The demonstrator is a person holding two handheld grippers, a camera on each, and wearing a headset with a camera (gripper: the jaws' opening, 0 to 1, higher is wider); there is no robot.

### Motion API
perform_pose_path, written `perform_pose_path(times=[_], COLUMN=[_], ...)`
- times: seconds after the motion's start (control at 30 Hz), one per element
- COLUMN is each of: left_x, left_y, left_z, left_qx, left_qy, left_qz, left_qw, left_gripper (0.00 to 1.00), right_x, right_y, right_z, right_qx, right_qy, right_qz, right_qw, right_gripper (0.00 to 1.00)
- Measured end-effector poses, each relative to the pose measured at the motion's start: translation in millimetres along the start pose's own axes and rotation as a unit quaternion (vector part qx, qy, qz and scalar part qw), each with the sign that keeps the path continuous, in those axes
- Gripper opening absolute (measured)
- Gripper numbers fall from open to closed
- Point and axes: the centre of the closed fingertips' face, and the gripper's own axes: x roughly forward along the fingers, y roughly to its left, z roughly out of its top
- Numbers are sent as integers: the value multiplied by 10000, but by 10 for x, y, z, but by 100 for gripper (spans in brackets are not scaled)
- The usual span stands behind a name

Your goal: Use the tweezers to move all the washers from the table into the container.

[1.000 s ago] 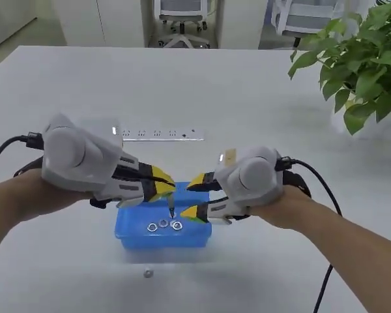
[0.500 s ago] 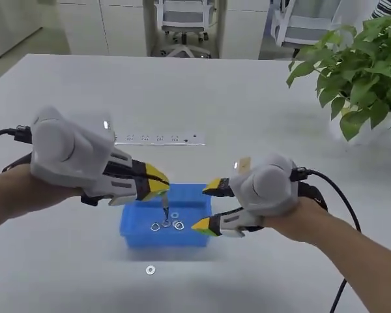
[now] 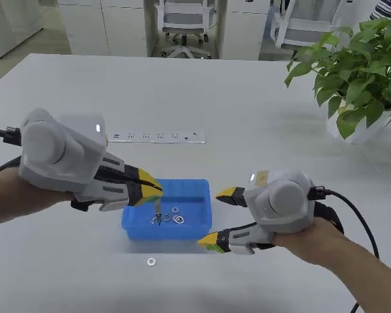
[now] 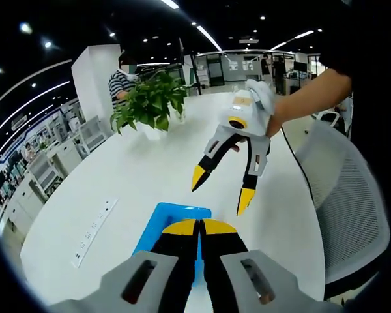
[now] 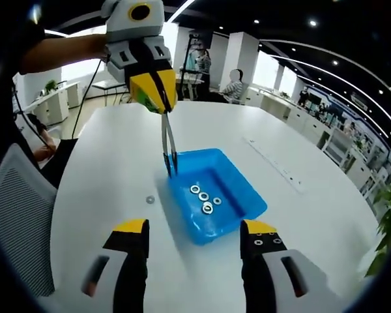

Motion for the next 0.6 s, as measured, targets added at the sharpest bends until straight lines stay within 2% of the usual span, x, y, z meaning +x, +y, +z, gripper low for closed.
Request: perform_pose_path(times=[0.33, 0.6], left_x=[-21, 8], left_y=[-128, -206], left_z=[-107, -244], left_qx=[-151, -291], left_qy=[4, 62], left_qz=[3, -14], left_qw=[9999, 9996], left_gripper=[4, 4], right_x=[-52, -76], right_y=[119, 200], right_z=[-52, -85], right_qx=[269, 369], right_qy=[-118, -148], right_qz=[-62, -44], right_qw=[9995, 9992], right_gripper=[69, 77])
